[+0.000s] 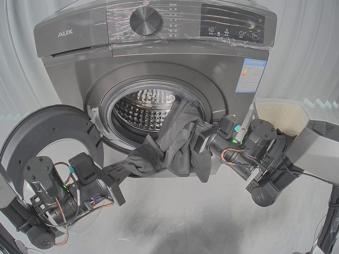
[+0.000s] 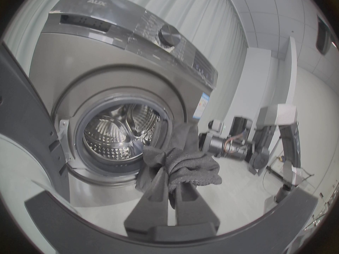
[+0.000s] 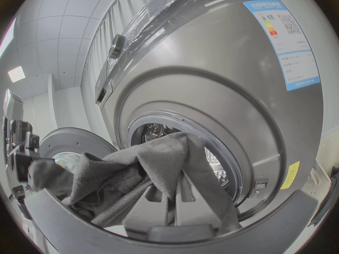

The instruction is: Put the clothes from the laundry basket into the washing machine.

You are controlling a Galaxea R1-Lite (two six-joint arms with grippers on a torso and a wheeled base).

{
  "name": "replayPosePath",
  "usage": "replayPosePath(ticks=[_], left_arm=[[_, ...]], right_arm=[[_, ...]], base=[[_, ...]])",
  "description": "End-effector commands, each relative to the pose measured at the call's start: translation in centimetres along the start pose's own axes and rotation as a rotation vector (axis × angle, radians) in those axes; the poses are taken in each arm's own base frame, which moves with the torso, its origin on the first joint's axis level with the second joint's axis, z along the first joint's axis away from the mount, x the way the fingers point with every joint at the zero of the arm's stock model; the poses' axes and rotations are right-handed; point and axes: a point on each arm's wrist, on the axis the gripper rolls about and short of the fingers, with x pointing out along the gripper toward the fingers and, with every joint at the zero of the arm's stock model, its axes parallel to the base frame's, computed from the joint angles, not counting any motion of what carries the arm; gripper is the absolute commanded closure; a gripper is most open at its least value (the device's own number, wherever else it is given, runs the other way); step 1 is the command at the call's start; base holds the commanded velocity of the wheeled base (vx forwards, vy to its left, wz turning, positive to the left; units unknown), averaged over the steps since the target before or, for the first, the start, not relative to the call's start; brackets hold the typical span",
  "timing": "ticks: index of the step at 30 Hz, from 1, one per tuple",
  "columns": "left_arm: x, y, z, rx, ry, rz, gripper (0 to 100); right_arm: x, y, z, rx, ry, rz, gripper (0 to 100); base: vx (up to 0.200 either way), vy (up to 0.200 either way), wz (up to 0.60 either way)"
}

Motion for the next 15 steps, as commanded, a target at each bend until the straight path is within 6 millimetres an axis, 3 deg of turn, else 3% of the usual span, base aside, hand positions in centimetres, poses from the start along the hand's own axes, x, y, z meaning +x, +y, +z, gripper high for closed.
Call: replayPosePath(ticks=[1, 3, 10, 15], left_arm=[[-0.5, 0.2, -1.9, 0.010, 0.098, 0.008, 0], [-0.5, 0.2, -1.9, 0.010, 0.098, 0.008, 0], [-3.3, -0.5, -4.0, -0.002, 0.232, -0.028, 0], [-3.2, -0.3, -3.9, -0.004, 0.231, -0.024, 0]], right_arm=[[-0.2, 0.4, 1.1, -0.001, -0.025, 0.011, 100], [-0.2, 0.4, 1.1, -0.001, -0.025, 0.011, 100], [-0.3, 0.4, 1.6, -0.002, -0.033, 0.010, 100], [-0.3, 0.6, 1.6, 0.001, -0.038, 0.020, 100]], base=[[0.000, 0.000, 0.00], [0.000, 0.000, 0.00], [0.000, 0.000, 0.00], [0.000, 0.000, 0.00]])
